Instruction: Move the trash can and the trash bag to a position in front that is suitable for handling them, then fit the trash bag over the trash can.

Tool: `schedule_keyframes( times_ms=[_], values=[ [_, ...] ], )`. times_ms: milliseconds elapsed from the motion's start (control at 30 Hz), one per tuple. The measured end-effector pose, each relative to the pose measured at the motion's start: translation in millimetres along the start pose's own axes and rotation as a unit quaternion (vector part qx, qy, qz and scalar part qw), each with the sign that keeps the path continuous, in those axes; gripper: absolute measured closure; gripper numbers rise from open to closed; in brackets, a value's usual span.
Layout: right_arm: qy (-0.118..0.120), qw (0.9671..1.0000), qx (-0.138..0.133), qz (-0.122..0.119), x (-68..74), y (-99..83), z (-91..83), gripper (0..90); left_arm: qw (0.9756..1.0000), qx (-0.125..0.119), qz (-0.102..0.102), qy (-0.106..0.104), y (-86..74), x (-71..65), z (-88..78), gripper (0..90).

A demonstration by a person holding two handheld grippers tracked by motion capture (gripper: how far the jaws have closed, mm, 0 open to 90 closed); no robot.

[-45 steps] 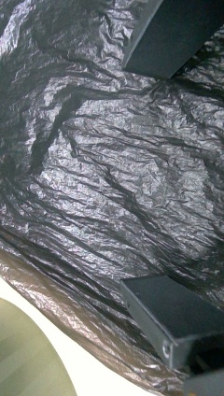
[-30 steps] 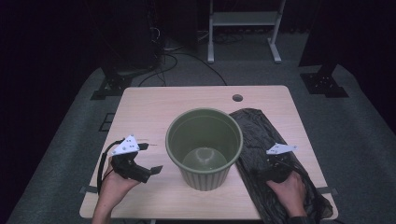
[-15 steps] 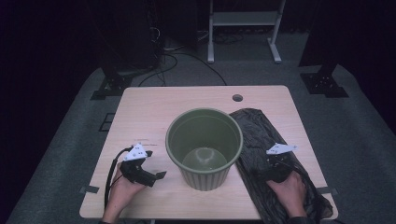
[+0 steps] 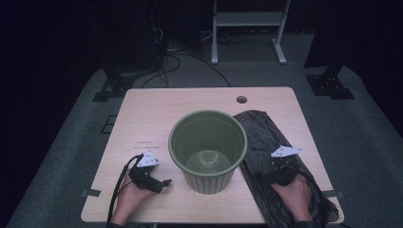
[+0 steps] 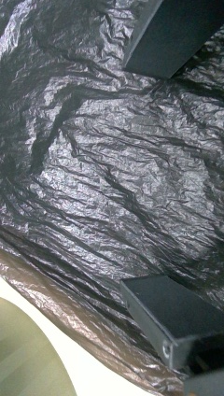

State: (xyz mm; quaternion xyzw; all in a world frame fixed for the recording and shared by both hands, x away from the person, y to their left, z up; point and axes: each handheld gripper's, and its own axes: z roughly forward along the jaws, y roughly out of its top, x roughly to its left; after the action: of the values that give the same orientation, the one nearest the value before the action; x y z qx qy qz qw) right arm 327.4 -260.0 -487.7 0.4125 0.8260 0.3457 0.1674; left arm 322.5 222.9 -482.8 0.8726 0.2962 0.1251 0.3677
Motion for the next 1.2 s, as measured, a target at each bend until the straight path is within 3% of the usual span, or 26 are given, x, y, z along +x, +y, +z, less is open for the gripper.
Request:
schedule_keyframes(
  times_ms=[367, 467, 567, 833, 933, 1100, 1200],
  values=[
    [-0.001, 1.0000, 0.001, 0.001, 0.2, 0.2, -0.4, 0.0, 1.0000, 0.002, 0.003, 0.004, 0.4, -1.2, 0.8, 0.0],
    [-0.024, 0.9996, 0.002, -0.012, 1.2, 3.8, -6.3, 0.0, 1.0000, 0.002, 0.003, 0.004, 0.4, -1.2, 0.8, 0.0],
    [-0.021, 0.9997, -0.008, -0.005, -2.2, 6.1, -12.8, 0.0, 1.0000, 0.002, 0.003, 0.004, 0.4, -1.2, 0.8, 0.0],
    [-0.030, 0.9994, -0.011, 0.012, -20.2, 14.0, -28.0, 0.0, 1.0000, 0.002, 0.003, 0.004, 0.4, -1.2, 0.8, 0.0],
    [-0.037, 0.9987, -0.003, 0.035, -39.4, 9.9, -32.8, 0.0, 1.0000, 0.002, 0.003, 0.004, 0.4, -1.2, 0.8, 0.0],
    [-0.059, 0.9968, 0.003, 0.054, -58.7, 1.7, -33.1, 0.0, 1.0000, 0.002, 0.003, 0.004, 0.4, -1.2, 0.8, 0.0],
    [-0.058, 0.9958, 0.008, 0.070, -67.0, -3.4, -30.4, 0.0, 1.0000, 0.002, 0.003, 0.004, 0.4, -1.2, 0.9, 0.0]
  ],
)
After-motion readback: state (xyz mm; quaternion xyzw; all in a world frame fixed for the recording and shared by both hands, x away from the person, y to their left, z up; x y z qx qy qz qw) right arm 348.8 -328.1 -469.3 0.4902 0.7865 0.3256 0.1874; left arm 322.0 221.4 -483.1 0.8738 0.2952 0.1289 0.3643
